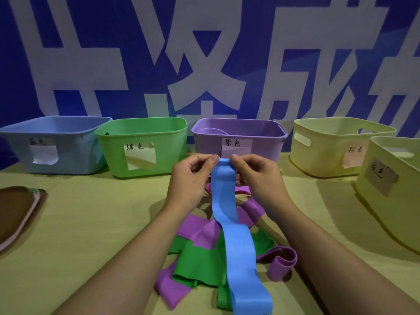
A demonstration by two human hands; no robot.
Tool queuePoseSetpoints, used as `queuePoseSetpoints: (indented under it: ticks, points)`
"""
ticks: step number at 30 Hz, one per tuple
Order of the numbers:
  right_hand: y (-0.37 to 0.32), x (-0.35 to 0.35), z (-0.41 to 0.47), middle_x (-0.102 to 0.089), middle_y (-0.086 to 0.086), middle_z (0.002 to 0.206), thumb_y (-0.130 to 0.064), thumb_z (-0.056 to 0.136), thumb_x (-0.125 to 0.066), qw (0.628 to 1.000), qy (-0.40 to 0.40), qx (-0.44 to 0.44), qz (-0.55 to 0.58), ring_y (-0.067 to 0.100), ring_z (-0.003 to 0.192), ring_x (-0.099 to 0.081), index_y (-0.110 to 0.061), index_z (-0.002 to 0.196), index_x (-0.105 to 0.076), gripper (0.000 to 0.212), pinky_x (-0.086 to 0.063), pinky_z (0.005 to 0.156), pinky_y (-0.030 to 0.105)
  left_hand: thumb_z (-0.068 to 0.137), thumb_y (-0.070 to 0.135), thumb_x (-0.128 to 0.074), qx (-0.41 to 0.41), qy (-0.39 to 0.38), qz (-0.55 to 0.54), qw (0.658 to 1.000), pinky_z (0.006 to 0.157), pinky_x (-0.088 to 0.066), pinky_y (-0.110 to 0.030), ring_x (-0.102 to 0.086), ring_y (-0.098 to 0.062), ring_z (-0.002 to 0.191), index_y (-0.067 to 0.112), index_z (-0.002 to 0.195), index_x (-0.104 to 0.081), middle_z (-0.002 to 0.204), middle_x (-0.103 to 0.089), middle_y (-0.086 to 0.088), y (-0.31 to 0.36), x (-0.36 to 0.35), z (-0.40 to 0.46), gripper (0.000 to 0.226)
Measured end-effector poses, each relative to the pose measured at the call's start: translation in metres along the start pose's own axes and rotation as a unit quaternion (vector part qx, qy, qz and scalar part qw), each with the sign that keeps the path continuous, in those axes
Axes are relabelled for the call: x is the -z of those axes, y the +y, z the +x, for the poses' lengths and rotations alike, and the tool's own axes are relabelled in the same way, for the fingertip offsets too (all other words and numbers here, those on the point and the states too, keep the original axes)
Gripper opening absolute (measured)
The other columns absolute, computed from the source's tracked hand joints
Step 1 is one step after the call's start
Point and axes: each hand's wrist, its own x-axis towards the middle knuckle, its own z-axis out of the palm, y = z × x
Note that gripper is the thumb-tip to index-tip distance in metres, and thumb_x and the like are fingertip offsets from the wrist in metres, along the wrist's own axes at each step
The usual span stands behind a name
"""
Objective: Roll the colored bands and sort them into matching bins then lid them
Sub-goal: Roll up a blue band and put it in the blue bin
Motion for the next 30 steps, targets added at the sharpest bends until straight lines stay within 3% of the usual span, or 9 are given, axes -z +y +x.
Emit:
queuePoseSetpoints:
  ticks: [9, 24, 27, 30]
  points:
    - [0.0057, 0.004, -0.0017, -0.077, -0.001, 0.094, -0.021, 0.095, -0.071, 1.0, 0.007, 0.016, -0.016, 0.011, 0.087, -0.073, -0.015, 0.104, -0.076, 0.012, -0.061, 0.075, 0.027, 0.094, 0.017, -0.072, -0.004, -0.016, -0.004, 1.0, 0.091, -0.062, -0.041, -0.075, -0.011, 0.095, 0.022, 0.102, -0.077, 0.097, -0.079, 0.003, -0.0013, 0.0026, -0.0006, 0.01]
    - [0.0097, 0.0045, -0.0011, -0.077, 0.003, 0.101, -0.012, 0.094, -0.072, 1.0, -0.005, 0.006, 0.001, 0.017, 0.097, -0.074, -0.013, 0.109, -0.075, 0.015, -0.061, 0.082, 0.031, 0.092, 0.005, -0.073, 0.0, -0.029, -0.011, 1.0, 0.083, -0.061, -0.023, -0.075, -0.006, 0.09, 0.015, 0.105, -0.076, 0.098, -0.078, 0.006, 0.001, 0.004, -0.004, 0.017]
    - [0.0084, 0.0026, -0.0028, -0.077, 0.001, 0.101, -0.022, 0.094, -0.072, 1.0, -0.006, -0.012, 0.005, 0.017, 0.098, -0.074, -0.015, 0.11, -0.075, 0.018, -0.063, 0.086, 0.037, 0.092, 0.006, -0.074, -0.009, -0.028, -0.004, 1.0, 0.082, -0.06, -0.022, -0.074, -0.004, 0.09, 0.019, 0.103, -0.077, 0.097, -0.079, 0.006, 0.0009, 0.004, -0.0038, 0.017]
    - [0.0039, -0.0009, -0.0064, -0.078, -0.001, 0.094, -0.049, 0.089, -0.068, 0.999, 0.0, -0.04, -0.014, 0.018, 0.095, -0.073, -0.024, 0.1, -0.078, 0.029, -0.062, 0.085, 0.037, 0.091, 0.006, -0.075, -0.015, -0.026, -0.002, 1.0, 0.083, -0.06, -0.022, -0.074, -0.006, 0.09, 0.018, 0.103, -0.077, 0.095, -0.079, 0.004, 0.0005, 0.0032, -0.004, 0.017]
